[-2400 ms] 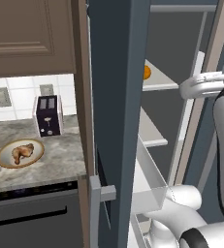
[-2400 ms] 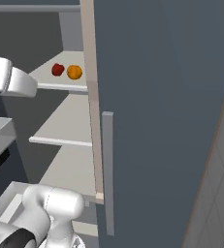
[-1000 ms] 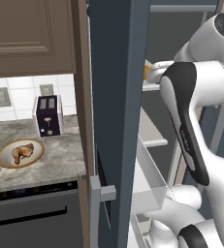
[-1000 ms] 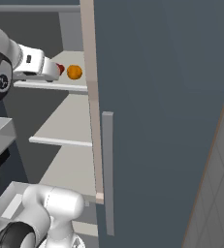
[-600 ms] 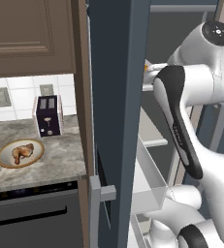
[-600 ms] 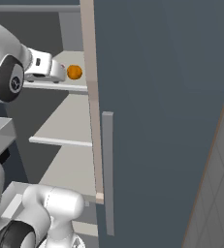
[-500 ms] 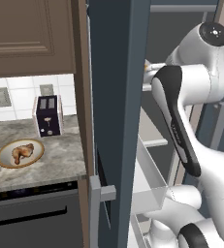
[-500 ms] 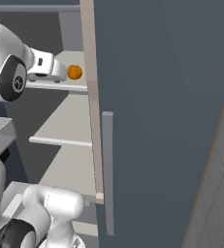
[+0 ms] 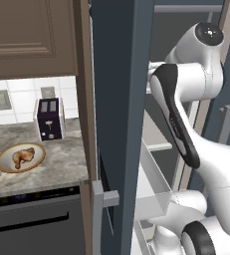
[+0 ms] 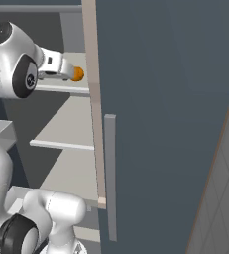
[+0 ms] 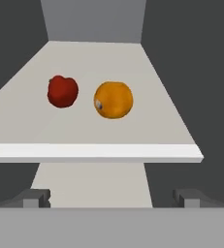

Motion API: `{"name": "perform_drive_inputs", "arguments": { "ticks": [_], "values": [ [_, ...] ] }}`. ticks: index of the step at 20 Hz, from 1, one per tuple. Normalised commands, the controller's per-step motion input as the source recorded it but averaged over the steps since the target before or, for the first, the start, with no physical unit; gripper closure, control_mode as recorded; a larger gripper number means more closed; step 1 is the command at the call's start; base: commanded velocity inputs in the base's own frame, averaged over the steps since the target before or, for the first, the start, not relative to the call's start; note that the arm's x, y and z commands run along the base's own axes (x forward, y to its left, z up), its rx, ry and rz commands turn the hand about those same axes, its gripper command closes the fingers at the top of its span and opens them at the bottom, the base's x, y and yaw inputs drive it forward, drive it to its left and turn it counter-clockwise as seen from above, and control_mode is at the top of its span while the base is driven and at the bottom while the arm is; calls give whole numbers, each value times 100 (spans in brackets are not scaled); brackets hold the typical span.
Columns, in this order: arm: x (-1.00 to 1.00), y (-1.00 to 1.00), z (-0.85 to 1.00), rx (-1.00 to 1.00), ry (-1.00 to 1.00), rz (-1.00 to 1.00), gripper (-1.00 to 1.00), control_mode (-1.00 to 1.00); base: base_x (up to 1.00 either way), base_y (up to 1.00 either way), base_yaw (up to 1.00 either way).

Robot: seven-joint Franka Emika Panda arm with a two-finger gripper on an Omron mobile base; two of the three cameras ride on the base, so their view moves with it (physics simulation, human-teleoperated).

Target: Take the bell pepper, chicken drumstick, and orange from the freezer and place them in the bowl on the counter.

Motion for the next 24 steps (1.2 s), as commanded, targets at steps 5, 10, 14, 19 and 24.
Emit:
{"name": "perform_drive_inputs", "arguments": {
  "ticks": [5, 10, 14, 19, 24],
  "values": [
    [30, 0, -1, 0, 0, 0, -100, -100, 0, 0, 0],
    [36, 0, -11, 0, 0, 0, -100, -100, 0, 0, 0],
    [29, -2, -16, 0, 0, 0, -100, -100, 0, 0, 0],
    [28, 0, -18, 0, 0, 0, -100, -100, 0, 0, 0],
    [33, 0, -15, 0, 0, 0, -100, -100, 0, 0, 0]
  ]
}}
